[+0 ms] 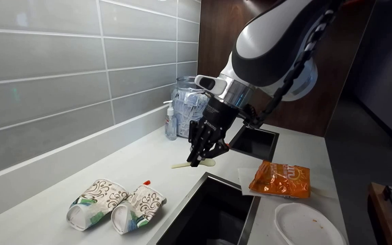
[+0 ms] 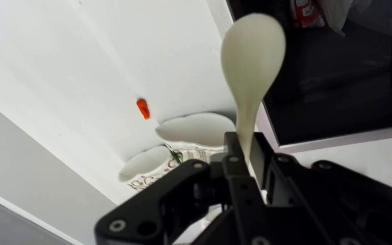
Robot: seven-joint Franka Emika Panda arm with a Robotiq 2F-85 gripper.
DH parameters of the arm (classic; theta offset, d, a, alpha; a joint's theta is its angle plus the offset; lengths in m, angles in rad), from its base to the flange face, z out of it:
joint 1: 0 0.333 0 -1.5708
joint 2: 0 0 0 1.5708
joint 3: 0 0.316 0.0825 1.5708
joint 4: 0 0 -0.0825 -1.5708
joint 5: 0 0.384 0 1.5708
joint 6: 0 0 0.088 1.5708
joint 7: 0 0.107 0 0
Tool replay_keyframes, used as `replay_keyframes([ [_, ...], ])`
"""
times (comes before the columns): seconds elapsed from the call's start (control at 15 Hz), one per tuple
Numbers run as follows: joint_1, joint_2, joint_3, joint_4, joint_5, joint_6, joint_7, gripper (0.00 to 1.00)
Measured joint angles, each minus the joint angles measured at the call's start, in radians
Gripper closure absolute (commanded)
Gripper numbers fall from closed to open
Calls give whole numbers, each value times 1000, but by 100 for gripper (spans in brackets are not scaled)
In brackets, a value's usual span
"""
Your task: Use the plastic spoon to push the piece of crisps from the countertop into the garbage disposal shoot
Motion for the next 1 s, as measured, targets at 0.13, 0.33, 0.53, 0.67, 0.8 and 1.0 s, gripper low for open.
replay_keyframes([
  [0.13, 2, 6, -41, 0, -88, 14, 126, 97],
  [0.33, 3, 15, -105, 1, -247, 20, 343, 97],
  [0.53, -17, 24, -136, 8, -396, 18, 555, 97],
  [0.67, -38, 31, -137, 17, -465, 5, 670, 97],
  [0.8, -56, 38, -135, 29, -507, -17, 756, 97],
  [1.0, -82, 49, -131, 41, -540, -32, 841, 97],
])
